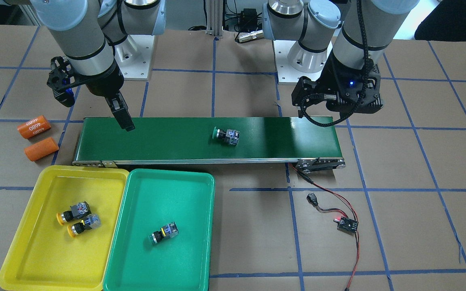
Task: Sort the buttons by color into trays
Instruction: 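Move the right gripper back over the belt toward the last green button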
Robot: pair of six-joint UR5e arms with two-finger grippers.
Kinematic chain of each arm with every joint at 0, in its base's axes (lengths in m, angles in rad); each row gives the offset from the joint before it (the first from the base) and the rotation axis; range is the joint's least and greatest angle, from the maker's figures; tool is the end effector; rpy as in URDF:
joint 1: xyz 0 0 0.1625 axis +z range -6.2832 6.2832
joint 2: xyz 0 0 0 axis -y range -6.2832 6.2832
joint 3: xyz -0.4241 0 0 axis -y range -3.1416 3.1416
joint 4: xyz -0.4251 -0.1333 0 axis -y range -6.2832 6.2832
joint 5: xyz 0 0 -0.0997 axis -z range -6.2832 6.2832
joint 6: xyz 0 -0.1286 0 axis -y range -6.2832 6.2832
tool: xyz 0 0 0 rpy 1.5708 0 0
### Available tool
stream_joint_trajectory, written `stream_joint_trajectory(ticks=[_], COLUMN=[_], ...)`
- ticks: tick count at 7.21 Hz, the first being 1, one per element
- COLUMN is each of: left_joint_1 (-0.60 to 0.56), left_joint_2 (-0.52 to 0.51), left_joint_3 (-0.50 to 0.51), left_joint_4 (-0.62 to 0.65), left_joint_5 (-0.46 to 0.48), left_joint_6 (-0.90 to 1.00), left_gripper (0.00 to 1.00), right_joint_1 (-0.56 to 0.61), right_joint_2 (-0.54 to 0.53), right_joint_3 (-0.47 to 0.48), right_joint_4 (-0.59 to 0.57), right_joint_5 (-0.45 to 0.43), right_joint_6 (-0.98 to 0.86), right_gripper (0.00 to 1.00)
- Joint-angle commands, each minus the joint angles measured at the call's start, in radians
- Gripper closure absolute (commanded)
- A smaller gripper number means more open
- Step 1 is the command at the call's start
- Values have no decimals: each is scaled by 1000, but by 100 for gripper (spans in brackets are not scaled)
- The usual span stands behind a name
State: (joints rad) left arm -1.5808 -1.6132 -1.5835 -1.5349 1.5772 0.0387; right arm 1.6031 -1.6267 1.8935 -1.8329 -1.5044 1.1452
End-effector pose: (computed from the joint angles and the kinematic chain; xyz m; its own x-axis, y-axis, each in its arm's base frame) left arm -0.1379 -0.5383 0.4323 -0.9988 0.0488 -0.0057 0.0487 0.9986 0.0194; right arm 0.1574 -0.4806 0.3451 -0.4412 0.8971 -0.0231 0.8950 0.4417 0.0624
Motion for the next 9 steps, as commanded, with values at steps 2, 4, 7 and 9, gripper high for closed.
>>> stream_joint_trajectory(ticks=[2, 4, 7, 9], left_joint_1=[-11, -12, -5, 1], left_joint_2=[39, 48, 29, 25], left_joint_3=[-27, -12, 46, 48], left_joint_4=[47, 3, -82, -73], left_joint_5=[-13, -77, -28, 27], left_joint_6=[95, 93, 55, 41], left_gripper=[0, 0, 0, 0], right_joint_1=[6, 12, 12, 38], right_joint_2=[14, 33, 59, 77], right_joint_3=[2, 27, 35, 61], right_joint_4=[3, 14, 0, -69], right_joint_5=[1, 13, 15, 15], right_joint_6=[7, 115, 188, 188], right_gripper=[0, 0, 0, 0])
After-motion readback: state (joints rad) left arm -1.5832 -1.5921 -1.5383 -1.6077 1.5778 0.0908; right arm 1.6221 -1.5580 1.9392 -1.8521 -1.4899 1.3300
